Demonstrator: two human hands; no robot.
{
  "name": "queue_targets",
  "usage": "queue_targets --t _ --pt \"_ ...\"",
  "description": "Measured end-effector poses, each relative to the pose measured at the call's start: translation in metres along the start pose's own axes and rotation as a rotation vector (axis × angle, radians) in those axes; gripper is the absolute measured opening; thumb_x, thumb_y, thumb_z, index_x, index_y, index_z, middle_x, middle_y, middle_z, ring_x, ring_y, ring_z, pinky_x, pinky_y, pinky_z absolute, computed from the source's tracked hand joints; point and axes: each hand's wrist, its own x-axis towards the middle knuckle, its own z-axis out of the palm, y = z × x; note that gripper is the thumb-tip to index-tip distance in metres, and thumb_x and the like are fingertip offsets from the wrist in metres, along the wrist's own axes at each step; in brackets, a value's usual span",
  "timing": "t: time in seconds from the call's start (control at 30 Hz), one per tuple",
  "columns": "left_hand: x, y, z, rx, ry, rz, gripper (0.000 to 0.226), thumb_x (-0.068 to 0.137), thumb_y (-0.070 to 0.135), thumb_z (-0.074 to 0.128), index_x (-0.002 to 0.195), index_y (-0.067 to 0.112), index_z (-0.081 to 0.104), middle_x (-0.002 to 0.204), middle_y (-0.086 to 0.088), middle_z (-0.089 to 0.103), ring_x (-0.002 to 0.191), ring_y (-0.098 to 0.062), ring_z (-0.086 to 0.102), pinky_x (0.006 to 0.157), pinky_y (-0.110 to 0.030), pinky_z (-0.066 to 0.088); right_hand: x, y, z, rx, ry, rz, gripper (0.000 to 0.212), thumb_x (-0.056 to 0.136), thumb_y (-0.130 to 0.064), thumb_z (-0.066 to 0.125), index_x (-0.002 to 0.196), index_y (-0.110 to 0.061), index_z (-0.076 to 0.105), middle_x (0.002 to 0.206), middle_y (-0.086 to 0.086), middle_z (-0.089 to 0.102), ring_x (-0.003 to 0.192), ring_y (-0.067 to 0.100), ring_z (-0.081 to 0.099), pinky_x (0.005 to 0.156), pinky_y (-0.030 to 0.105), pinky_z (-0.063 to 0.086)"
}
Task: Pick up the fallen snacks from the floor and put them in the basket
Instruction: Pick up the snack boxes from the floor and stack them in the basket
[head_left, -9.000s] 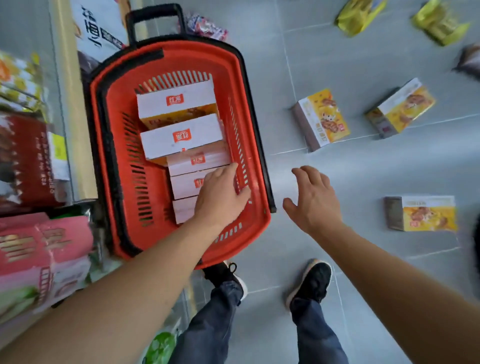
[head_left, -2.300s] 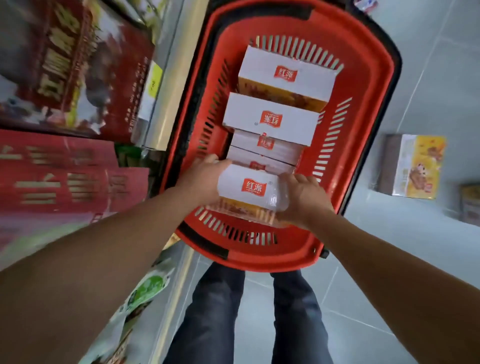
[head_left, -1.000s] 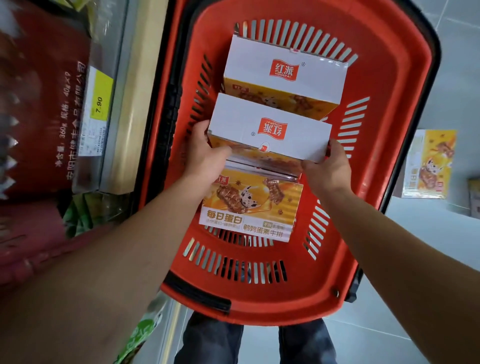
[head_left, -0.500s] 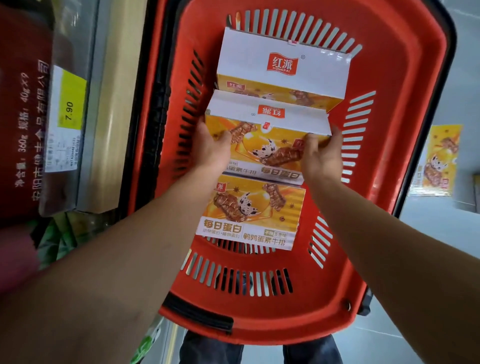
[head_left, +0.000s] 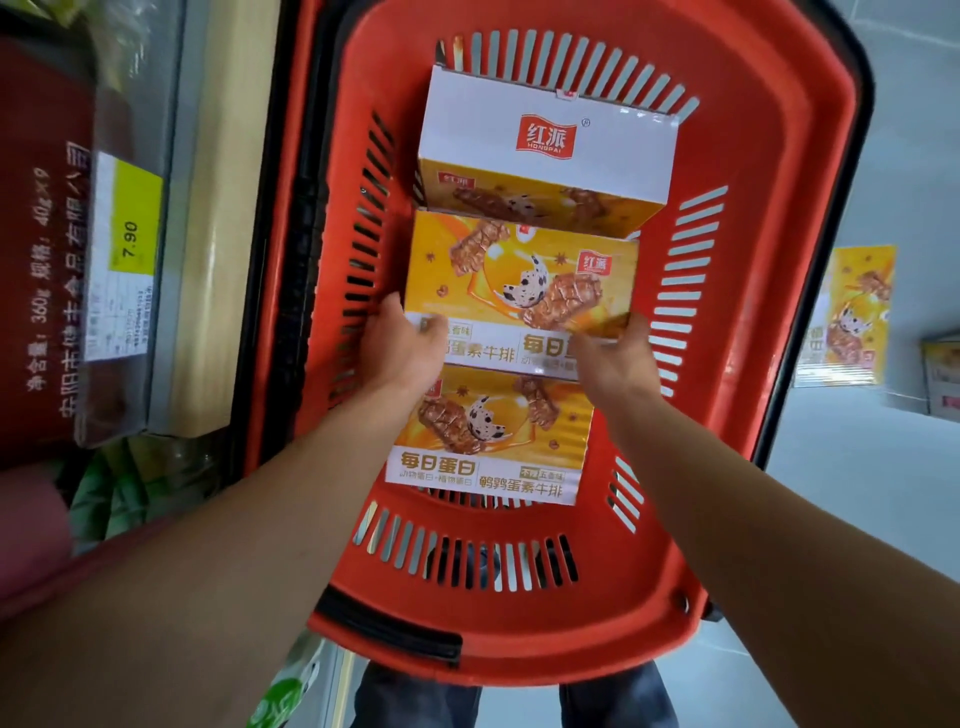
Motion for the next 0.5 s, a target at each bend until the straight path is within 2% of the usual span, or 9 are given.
queue_targets --t 0.07,0.23,0.37,0.5 --pt "0.004 0.002 0.004 0.018 -0.075 0.004 0.054 0.086 0.037 0.064 0.134 0.019 0.046 0.124 -0.004 0.064 0.110 -0.031 0.062 0.094 -0.044 0.051 0.006 -0.003 0.006 -0.022 -0.081 -0.010 0.076 0.092 -0.033 0.063 0.154 -0.028 0.019 0.142 0.011 0.048 0.122 0.037 0.056 0.101 0.051 0.049" --pt "0.005 -0.008 0.012 0.145 -0.067 0.108 0.061 0.081 0.023 0.070 0.135 0.019 0.043 0.124 -0.011 0.056 0.109 -0.032 0.058 0.094 -0.043 0.050 0.012 0.010 0.016 -0.353 -0.153 -0.108 0.089 0.085 -0.029 0.065 0.155 -0.036 0.009 0.154 0.013 0.025 0.131 0.042 0.044 0.100 0.052 0.051" --pt "0.001 -0.018 0.007 0.128 -0.064 0.089 0.055 0.078 0.023 0.066 0.130 0.025 0.048 0.119 -0.008 0.061 0.106 -0.030 0.061 0.092 -0.044 0.051 0.011 0.020 0.019 -0.380 -0.190 -0.116 0.089 0.079 -0.026 0.070 0.150 -0.037 0.019 0.154 0.011 0.025 0.129 0.040 0.047 0.092 0.050 0.057" --pt "-0.002 -0.019 -0.001 0.147 -0.191 0.049 0.075 0.069 0.031 0.062 0.140 0.028 0.036 0.124 -0.002 0.061 0.108 -0.026 0.061 0.093 -0.043 0.052 0.010 0.020 0.019 -0.412 -0.262 -0.086 0.100 0.077 -0.028 0.078 0.153 -0.038 0.013 0.159 0.012 0.016 0.135 0.043 0.041 0.090 0.052 0.058"
